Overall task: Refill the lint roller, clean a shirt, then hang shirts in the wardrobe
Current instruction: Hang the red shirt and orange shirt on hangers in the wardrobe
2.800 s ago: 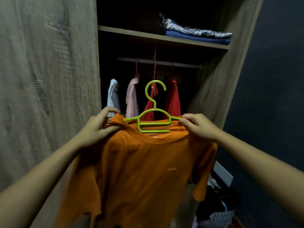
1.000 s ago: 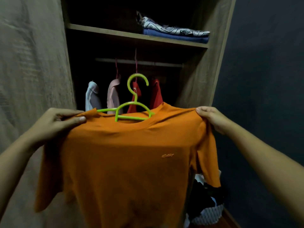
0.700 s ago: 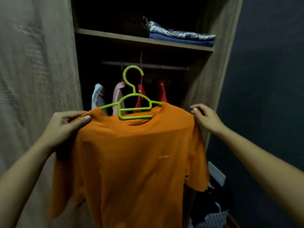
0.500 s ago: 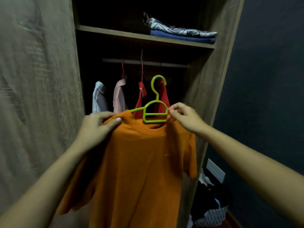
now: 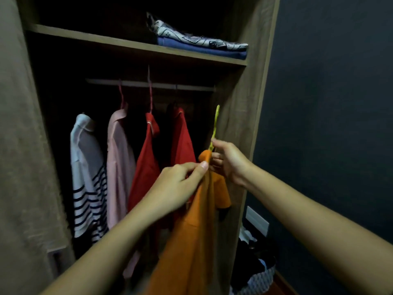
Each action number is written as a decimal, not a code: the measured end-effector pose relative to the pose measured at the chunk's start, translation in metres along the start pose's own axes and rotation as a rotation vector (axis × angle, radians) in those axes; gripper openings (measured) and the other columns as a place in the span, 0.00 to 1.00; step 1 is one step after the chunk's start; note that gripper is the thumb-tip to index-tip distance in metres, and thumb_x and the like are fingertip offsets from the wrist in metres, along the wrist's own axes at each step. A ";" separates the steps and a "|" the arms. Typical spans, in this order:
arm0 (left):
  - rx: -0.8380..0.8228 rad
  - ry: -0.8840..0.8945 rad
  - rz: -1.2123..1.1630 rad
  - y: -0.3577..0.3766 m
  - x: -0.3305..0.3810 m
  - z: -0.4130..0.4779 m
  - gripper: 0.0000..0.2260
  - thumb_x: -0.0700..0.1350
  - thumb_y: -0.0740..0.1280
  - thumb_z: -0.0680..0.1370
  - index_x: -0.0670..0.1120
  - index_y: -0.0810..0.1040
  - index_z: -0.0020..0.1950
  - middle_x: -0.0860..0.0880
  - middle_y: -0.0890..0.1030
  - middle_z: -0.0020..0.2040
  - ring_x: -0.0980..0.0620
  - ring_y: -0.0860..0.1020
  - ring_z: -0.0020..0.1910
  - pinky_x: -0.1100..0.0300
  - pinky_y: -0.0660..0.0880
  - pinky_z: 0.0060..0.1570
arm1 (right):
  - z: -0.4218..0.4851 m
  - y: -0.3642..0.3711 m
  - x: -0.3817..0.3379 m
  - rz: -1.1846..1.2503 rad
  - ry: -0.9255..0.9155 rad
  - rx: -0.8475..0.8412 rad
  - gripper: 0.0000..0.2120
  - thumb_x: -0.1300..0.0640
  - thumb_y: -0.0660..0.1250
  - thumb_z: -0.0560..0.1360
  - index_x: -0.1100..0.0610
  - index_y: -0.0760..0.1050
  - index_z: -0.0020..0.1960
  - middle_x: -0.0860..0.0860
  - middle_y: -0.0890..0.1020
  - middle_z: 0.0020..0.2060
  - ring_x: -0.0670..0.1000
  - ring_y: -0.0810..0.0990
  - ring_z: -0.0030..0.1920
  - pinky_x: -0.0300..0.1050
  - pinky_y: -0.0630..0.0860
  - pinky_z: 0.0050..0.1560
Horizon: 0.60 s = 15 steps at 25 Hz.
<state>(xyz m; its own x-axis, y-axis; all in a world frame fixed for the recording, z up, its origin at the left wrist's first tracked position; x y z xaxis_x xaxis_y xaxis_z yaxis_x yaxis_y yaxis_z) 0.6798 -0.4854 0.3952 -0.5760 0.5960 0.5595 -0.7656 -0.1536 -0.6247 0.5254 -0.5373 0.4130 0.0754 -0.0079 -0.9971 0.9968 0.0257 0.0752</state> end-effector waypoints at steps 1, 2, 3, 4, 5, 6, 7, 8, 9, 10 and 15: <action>0.003 0.018 -0.026 0.003 -0.003 0.011 0.14 0.56 0.57 0.79 0.53 0.80 0.53 0.56 0.81 0.47 0.57 0.77 0.51 0.75 0.64 0.42 | 0.008 -0.008 -0.004 -0.017 -0.020 -0.016 0.13 0.44 0.60 0.76 0.54 0.71 0.42 0.53 0.70 0.32 0.49 0.68 0.33 0.42 0.65 0.39; 0.039 0.026 -0.041 0.008 -0.010 0.028 0.14 0.53 0.59 0.79 0.50 0.80 0.57 0.53 0.81 0.51 0.57 0.76 0.53 0.75 0.63 0.44 | 0.018 -0.015 -0.007 -0.048 -0.055 -0.039 0.14 0.43 0.64 0.74 0.53 0.72 0.40 0.51 0.67 0.28 0.49 0.65 0.30 0.43 0.63 0.38; 0.078 0.019 -0.030 0.013 -0.020 0.047 0.14 0.51 0.61 0.79 0.47 0.78 0.60 0.49 0.80 0.56 0.54 0.76 0.56 0.73 0.63 0.48 | 0.028 -0.021 -0.011 -0.083 -0.087 -0.063 0.13 0.44 0.68 0.71 0.53 0.73 0.38 0.50 0.66 0.25 0.48 0.64 0.28 0.43 0.61 0.37; 0.102 -0.007 0.000 0.017 -0.030 0.067 0.15 0.48 0.62 0.78 0.45 0.77 0.62 0.46 0.79 0.60 0.51 0.75 0.59 0.70 0.64 0.51 | 0.038 -0.025 -0.014 -0.125 -0.119 -0.080 0.11 0.48 0.71 0.68 0.54 0.75 0.37 0.49 0.69 0.25 0.47 0.66 0.28 0.43 0.62 0.37; 0.117 -0.037 0.025 0.022 -0.041 0.089 0.16 0.47 0.64 0.78 0.44 0.75 0.64 0.44 0.77 0.62 0.49 0.75 0.61 0.67 0.64 0.55 | 0.049 -0.030 -0.018 -0.159 -0.144 -0.074 0.09 0.53 0.72 0.66 0.57 0.77 0.41 0.50 0.73 0.28 0.48 0.70 0.30 0.42 0.65 0.37; 0.131 -0.066 0.041 0.027 -0.052 0.112 0.17 0.46 0.65 0.77 0.43 0.74 0.65 0.42 0.75 0.64 0.47 0.74 0.63 0.65 0.64 0.59 | 0.061 -0.036 -0.022 -0.181 -0.164 -0.049 0.10 0.60 0.71 0.66 0.59 0.77 0.46 0.52 0.76 0.33 0.48 0.75 0.34 0.42 0.69 0.39; 0.151 -0.092 0.048 0.030 -0.060 0.136 0.19 0.45 0.65 0.77 0.42 0.72 0.67 0.41 0.74 0.65 0.46 0.73 0.64 0.62 0.64 0.63 | 0.072 -0.041 -0.027 -0.188 -0.174 -0.025 0.11 0.66 0.69 0.68 0.58 0.75 0.49 0.53 0.77 0.37 0.49 0.77 0.38 0.41 0.73 0.41; 0.174 -0.123 0.050 0.032 -0.068 0.158 0.21 0.45 0.66 0.76 0.42 0.70 0.68 0.40 0.71 0.67 0.45 0.71 0.66 0.59 0.63 0.65 | 0.083 -0.046 -0.033 -0.188 -0.186 -0.014 0.14 0.71 0.65 0.69 0.56 0.74 0.50 0.54 0.78 0.39 0.50 0.77 0.40 0.41 0.74 0.43; 0.199 -0.156 0.047 0.034 -0.074 0.180 0.23 0.45 0.66 0.76 0.41 0.68 0.69 0.39 0.69 0.68 0.44 0.69 0.67 0.57 0.62 0.68 | 0.092 -0.051 -0.039 -0.187 -0.199 -0.017 0.16 0.73 0.62 0.69 0.55 0.73 0.50 0.55 0.77 0.40 0.50 0.77 0.40 0.40 0.75 0.42; 0.225 -0.193 0.041 0.035 -0.078 0.202 0.25 0.46 0.66 0.76 0.40 0.66 0.71 0.38 0.67 0.70 0.43 0.67 0.69 0.56 0.61 0.69 | 0.104 -0.057 -0.044 -0.187 -0.214 -0.026 0.17 0.74 0.61 0.69 0.55 0.74 0.50 0.55 0.77 0.40 0.51 0.77 0.40 0.39 0.75 0.41; 0.236 -0.502 -0.140 0.045 -0.091 0.281 0.37 0.44 0.68 0.74 0.38 0.51 0.75 0.36 0.58 0.74 0.40 0.60 0.73 0.55 0.58 0.70 | 0.169 -0.072 -0.061 -0.110 -0.238 -0.033 0.20 0.74 0.60 0.68 0.49 0.71 0.45 0.55 0.78 0.38 0.54 0.78 0.45 0.47 0.75 0.51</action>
<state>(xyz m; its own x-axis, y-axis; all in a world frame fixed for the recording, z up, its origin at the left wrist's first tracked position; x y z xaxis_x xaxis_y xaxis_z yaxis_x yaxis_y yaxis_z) 0.6173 -0.7680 0.4689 -0.4859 0.1842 0.8544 -0.8544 -0.3061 -0.4199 0.4528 -0.7072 0.4705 -0.0257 -0.2469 -0.9687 0.9983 0.0438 -0.0377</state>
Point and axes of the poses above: each hand's wrist, its own z-axis towards the middle knuckle, its own y-axis out of the palm, x = y × z, the point moved 1 cm from there along z, towards the middle knuckle
